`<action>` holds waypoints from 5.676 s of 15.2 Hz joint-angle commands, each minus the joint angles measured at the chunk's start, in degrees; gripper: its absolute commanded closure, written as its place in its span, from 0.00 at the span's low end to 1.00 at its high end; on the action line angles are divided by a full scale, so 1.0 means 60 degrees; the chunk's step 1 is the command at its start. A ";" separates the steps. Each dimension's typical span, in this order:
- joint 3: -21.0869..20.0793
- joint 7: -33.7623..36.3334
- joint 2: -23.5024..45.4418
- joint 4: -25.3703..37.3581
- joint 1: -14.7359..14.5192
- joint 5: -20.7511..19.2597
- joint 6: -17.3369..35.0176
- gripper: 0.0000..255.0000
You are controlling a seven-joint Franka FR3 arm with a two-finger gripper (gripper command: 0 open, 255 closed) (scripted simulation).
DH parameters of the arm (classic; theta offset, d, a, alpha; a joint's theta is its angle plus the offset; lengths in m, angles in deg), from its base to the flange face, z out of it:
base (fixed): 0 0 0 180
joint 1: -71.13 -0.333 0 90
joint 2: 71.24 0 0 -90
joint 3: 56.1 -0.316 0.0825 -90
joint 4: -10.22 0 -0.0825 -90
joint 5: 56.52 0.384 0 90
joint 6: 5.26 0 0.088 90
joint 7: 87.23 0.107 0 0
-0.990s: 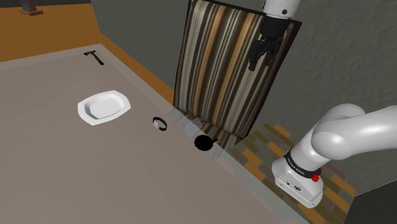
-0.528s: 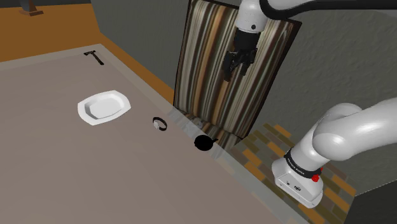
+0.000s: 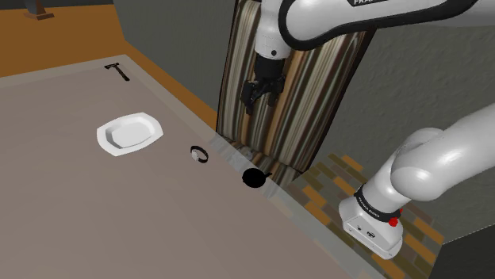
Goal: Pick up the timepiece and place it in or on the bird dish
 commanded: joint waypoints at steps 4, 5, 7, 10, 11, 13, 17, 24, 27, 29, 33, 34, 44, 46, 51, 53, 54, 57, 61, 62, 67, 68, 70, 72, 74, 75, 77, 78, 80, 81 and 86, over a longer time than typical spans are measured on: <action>-0.0655 0.0722 0.1439 0.0625 -0.0196 -0.0204 0.0998 0.00; -0.0777 0.0887 0.1766 0.0808 -0.0234 -0.0299 0.1169 0.00; -0.1001 0.1232 0.2437 0.1208 -0.0324 -0.0537 0.1483 0.00; -0.1259 0.1783 0.3482 0.1896 -0.0523 -0.1001 0.1876 0.00; -0.1323 0.1972 0.3838 0.2149 -0.0608 -0.1179 0.1984 0.00; -0.1405 0.2344 0.4558 0.2694 -0.0819 -0.1556 0.2159 0.00; -0.1424 0.2881 0.5688 0.3538 -0.1231 -0.2157 0.2431 0.00; -0.1342 0.3045 0.6147 0.3246 -0.1364 -0.2407 0.3143 0.00; -0.1341 0.3045 0.6147 0.3246 -0.1365 -0.2407 0.3143 0.00; -0.1341 0.3045 0.6147 0.3246 -0.1365 -0.2407 0.3143 0.00; -0.1341 0.3045 0.6147 0.3247 -0.1364 -0.2406 0.3142 1.00; -0.1341 0.3045 0.6147 0.3247 -0.1364 -0.2406 0.3142 1.00; -0.1372 0.3014 0.6015 0.3345 -0.1338 -0.2335 0.2924 1.00; -0.1399 0.2985 0.5889 0.3453 -0.1314 -0.2268 0.2702 1.00; -0.1455 0.2925 0.5604 0.3760 -0.1264 -0.2118 0.2137 1.00; -0.1472 0.2906 0.5503 0.3898 -0.1248 -0.2066 0.1908 1.00; -0.1480 0.2897 0.5455 0.3971 -0.1241 -0.2041 0.1792 1.00; -0.1501 0.2876 0.5323 0.4202 -0.1222 -0.1975 0.1443 1.00; -0.1522 0.2859 0.5174 0.4542 -0.1204 -0.1901 0.0970 1.00; -0.1525 0.2857 0.5155 0.4586 -0.1201 -0.1892 0.0908 1.00; -0.1626 0.2290 0.3011 0.2352 -0.0913 -0.0758 0.1212 1.00; -0.1614 0.2163 0.2581 0.1953 -0.0903 -0.0525 0.1221 1.00; -0.1552 0.1916 0.1724 0.1194 -0.0941 -0.0074 0.1188 1.00; -0.1446 0.1690 0.0871 0.0484 -0.1046 0.0341 0.1091 1.00; -0.1317 0.1498 0.0022 -0.0181 -0.1196 0.0710 0.0934 1.00; -0.1245 0.1417 -0.0402 -0.0498 -0.1286 0.0875 0.0834 1.00; -0.1095 0.1288 -0.1251 -0.1102 -0.1487 0.1165 0.0594 1.00; -0.1048 0.1262 -0.1488 -0.1263 -0.1550 0.1235 0.0517 1.00; -0.1095 0.1241 -0.1421 -0.1469 -0.1568 0.1265 0.0789 1.00; -0.1122 0.1229 -0.1384 -0.1569 -0.1572 0.1281 0.0925 1.00; -0.1264 0.1176 -0.1158 -0.2043 -0.1589 0.1359 0.1620 1.00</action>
